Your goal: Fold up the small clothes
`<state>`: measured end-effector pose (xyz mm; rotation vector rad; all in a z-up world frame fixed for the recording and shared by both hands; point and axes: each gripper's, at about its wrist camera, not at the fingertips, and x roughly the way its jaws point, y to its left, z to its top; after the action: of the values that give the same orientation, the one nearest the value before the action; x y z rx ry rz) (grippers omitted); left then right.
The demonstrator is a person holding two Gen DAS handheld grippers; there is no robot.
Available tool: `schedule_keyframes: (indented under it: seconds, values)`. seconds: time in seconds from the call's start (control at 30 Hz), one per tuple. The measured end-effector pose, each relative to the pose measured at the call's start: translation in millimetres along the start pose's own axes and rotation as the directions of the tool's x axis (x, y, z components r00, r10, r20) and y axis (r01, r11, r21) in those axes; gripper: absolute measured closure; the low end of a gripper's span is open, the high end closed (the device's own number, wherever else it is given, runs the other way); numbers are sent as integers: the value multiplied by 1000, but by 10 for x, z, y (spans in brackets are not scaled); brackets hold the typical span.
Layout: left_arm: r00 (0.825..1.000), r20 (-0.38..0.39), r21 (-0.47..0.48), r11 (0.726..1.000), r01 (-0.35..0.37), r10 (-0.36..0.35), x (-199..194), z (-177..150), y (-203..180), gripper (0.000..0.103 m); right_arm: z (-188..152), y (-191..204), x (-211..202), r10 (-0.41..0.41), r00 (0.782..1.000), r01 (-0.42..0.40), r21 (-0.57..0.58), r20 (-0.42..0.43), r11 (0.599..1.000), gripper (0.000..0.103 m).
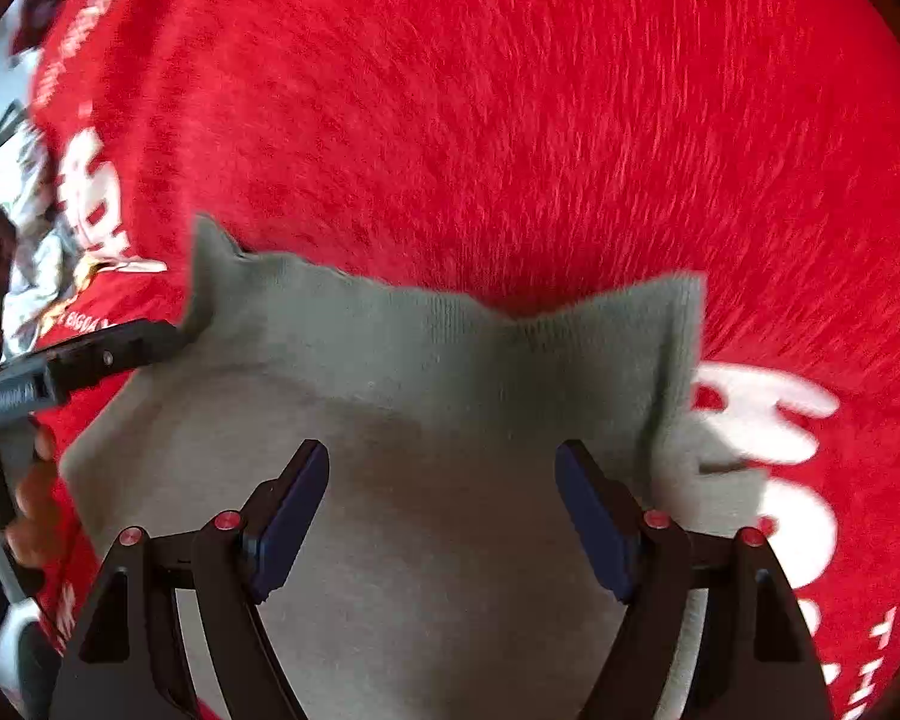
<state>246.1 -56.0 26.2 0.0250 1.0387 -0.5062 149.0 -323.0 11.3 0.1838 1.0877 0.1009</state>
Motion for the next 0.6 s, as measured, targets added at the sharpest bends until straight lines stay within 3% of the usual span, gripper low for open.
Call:
schedule_keyframes:
  seconds: [0.07, 0.13, 0.23, 0.27, 0.33, 0.43, 0.6]
  values:
    - [991, -39, -19, 992, -125, 124, 156, 43, 208, 23, 20, -319, 89, -71, 997, 74, 95, -34, 993, 22]
    - [977, -65, -120, 970, -212, 205, 169, 41, 599, 23, -36, -717, 12, -118, 993, 120, 210, -23, 970, 22]
    - [971, -98, -276, 932, -236, 217, 14, -64, 1161, 23, -191, -1219, -112, -233, 971, 240, 322, -63, 916, 22]
    - [972, -102, -311, 921, -233, 211, -85, -124, 1315, 23, -246, -1331, -143, -239, 969, 247, 340, -67, 907, 22]
    - [977, -109, -310, 928, -208, 183, -245, -233, 1453, 23, -413, -1484, -323, -202, 978, 204, 384, -48, 901, 22]
    - [981, -129, -230, 958, -172, 145, -396, -414, 1498, 23, -671, -1486, -556, -116, 993, 105, 407, 2, 907, 22]
    - [975, -201, -119, 985, -124, 98, -350, -688, 1320, 23, -1035, -1301, -533, 73, 997, -66, 426, 1, 902, 21]
